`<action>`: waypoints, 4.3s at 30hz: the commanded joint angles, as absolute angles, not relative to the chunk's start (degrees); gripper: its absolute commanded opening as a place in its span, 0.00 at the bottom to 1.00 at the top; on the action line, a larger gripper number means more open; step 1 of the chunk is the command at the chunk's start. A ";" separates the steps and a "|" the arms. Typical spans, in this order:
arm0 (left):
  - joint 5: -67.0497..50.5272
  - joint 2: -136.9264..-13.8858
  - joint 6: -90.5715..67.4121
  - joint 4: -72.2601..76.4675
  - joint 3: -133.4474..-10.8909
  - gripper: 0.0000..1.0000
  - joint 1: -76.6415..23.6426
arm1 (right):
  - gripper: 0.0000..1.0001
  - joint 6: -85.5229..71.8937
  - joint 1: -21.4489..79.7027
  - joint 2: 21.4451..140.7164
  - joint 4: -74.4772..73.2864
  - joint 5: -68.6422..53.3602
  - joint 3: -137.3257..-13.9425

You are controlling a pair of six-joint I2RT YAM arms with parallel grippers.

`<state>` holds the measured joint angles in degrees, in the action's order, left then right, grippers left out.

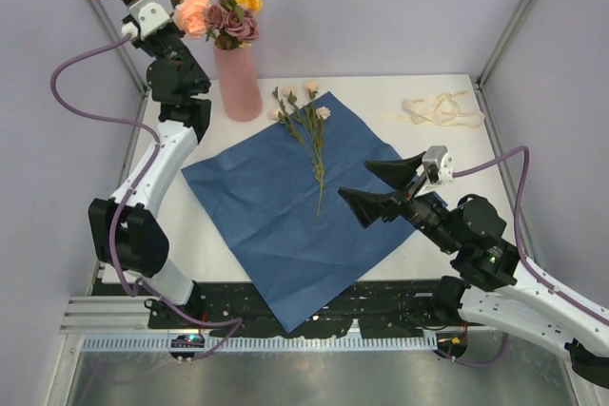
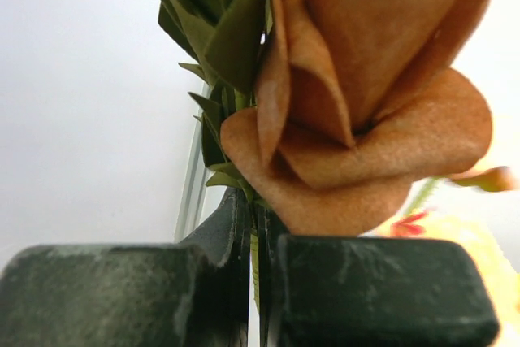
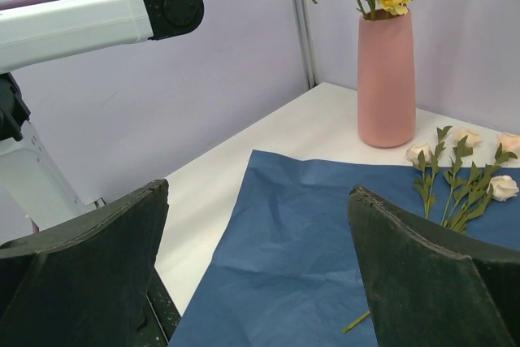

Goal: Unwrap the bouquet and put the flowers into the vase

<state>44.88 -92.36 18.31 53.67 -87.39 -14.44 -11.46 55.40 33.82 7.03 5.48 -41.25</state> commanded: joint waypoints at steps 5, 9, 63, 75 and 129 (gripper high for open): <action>42.37 -90.35 1.23 45.70 -88.24 0.00 -10.64 | 0.96 -10.72 55.63 33.58 8.61 6.50 -43.42; 39.21 -92.98 0.35 46.84 -90.43 0.00 -9.93 | 0.95 -10.72 55.63 33.13 8.53 6.68 -43.59; 0.97 -87.37 -10.72 32.52 -67.78 1.00 -8.26 | 0.96 -21.26 55.55 39.90 4.93 10.97 -46.50; -5.88 -71.91 -20.82 29.63 -51.43 1.00 -8.26 | 0.95 -31.11 55.46 45.60 3.25 20.81 -43.33; -20.21 -20.04 -15.82 -21.62 -36.91 1.00 -9.14 | 0.27 -28.74 43.95 114.52 -17.75 20.21 -75.85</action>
<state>-19.46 -19.66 -16.97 -22.24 -35.33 -8.99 -27.51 43.81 113.67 -16.03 19.51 -74.30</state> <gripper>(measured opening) 0.994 0.319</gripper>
